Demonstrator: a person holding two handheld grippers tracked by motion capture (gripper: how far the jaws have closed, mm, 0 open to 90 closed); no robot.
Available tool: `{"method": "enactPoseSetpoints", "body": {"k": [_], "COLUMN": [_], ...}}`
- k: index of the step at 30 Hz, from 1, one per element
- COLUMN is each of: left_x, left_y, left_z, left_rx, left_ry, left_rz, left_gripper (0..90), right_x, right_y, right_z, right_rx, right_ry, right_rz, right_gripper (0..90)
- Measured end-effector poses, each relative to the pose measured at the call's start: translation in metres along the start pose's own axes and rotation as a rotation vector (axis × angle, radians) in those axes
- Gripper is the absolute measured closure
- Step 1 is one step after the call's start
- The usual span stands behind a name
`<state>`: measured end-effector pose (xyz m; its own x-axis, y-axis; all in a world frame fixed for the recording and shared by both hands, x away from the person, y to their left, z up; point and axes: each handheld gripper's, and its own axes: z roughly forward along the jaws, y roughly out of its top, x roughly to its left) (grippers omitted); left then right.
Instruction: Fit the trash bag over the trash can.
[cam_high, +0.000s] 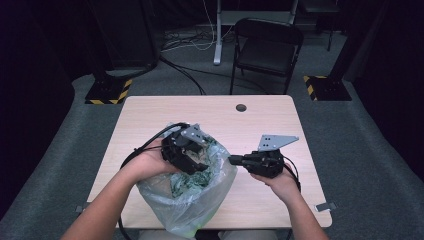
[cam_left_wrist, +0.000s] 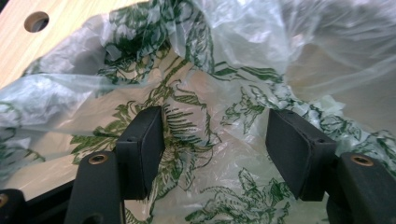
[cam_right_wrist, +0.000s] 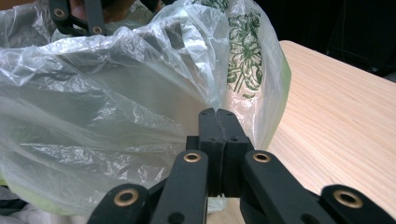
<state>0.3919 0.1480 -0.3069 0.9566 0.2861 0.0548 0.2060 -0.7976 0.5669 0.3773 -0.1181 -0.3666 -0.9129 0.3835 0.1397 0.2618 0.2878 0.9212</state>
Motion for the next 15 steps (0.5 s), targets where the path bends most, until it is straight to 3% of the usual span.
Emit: {"method": "enactPoseSetpoints", "body": {"k": [15], "left_x": [0.005], "left_y": [0.002], "left_z": [0.024], "left_rx": [0.091], "left_ry": [-0.014], "left_rz": [0.014], "left_gripper": [36.7], "right_x": [-0.001], "right_y": [-0.001], "right_z": [-0.001], "right_rx": [-0.004], "right_ry": [0.005], "right_rz": [0.002], "right_gripper": [90.0]}}
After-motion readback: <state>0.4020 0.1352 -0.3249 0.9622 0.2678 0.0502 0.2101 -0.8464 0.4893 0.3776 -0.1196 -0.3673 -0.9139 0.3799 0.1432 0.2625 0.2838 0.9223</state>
